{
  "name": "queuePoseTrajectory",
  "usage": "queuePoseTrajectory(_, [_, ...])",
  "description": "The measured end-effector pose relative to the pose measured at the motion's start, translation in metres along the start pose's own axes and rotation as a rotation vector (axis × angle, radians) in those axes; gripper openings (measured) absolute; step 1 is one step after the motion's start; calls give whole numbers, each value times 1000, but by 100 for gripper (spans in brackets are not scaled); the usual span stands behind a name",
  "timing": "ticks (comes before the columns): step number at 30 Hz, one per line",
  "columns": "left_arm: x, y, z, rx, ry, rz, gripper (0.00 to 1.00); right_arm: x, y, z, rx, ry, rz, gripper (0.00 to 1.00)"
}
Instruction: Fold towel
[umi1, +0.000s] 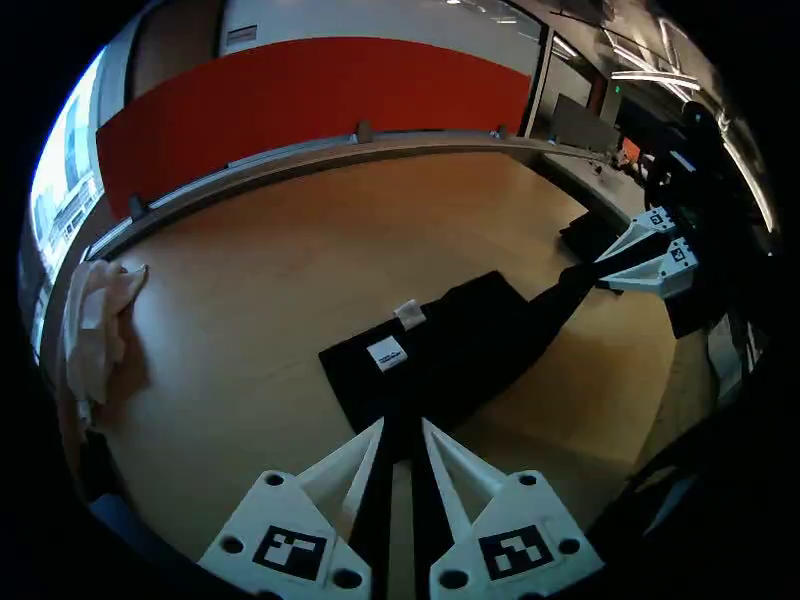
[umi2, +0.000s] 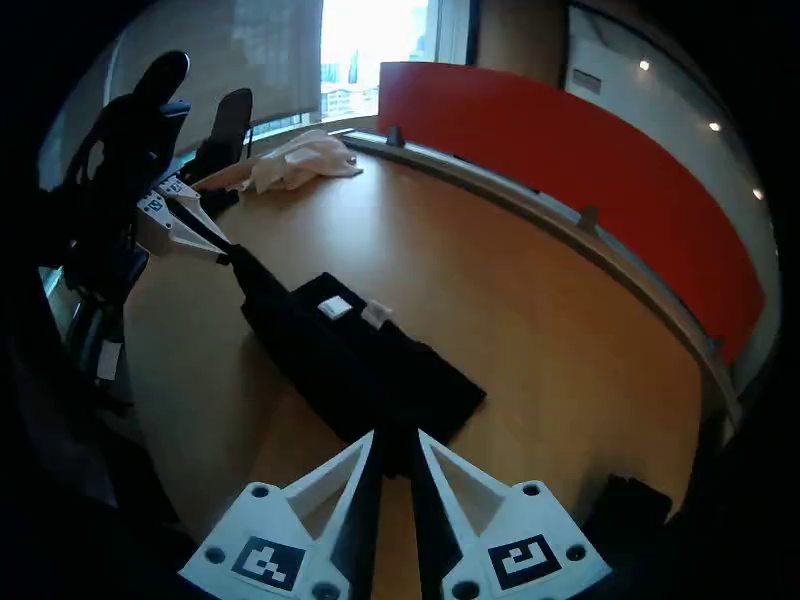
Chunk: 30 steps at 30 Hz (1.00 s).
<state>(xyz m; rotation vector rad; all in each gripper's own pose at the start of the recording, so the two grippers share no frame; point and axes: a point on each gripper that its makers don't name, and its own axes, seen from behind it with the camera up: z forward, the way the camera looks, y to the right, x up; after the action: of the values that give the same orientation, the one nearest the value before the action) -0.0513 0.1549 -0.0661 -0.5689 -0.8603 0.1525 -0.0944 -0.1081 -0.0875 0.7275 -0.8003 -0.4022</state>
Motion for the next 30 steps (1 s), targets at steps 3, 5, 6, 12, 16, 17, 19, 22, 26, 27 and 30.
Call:
queuePoseTrajectory(3, [-1,-2,5,2,-6,8,11,-2,2,4,-1,-7,2,17])
queuePoseTrajectory(5, [-1,-3,9,2,-7,12,11,-3,5,6,-4,-13,2,17])
queuePoseTrajectory(6, [-1,-4,10,2,-8,13,11,-4,6,8,-5,-16,2,17])
queuePoseTrajectory(12, [1,-7,23,4,-11,20,11,-7,14,18,-10,-33,3,17])
queuePoseTrajectory(16, [0,-11,33,7,-16,27,11,-9,18,26,-10,-39,12,17])
queuePoseTrajectory(17, [-1,-12,35,8,-18,28,11,-9,19,28,-10,-40,16,17])
queuePoseTrajectory(19, [-2,-14,40,11,-22,31,11,-11,21,32,-8,-45,24,17])
queuePoseTrajectory(22, [-3,-16,46,15,-28,33,11,-13,23,37,-5,-51,34,17])
queuePoseTrajectory(26, [-3,-19,53,15,-32,35,11,-16,26,43,-5,-57,41,17])
queuePoseTrajectory(27, [-4,-19,55,15,-34,36,11,-16,27,44,-5,-59,42,17])
queuePoseTrajectory(30, [-4,-21,59,16,-38,39,11,-18,29,49,-7,-63,47,17])
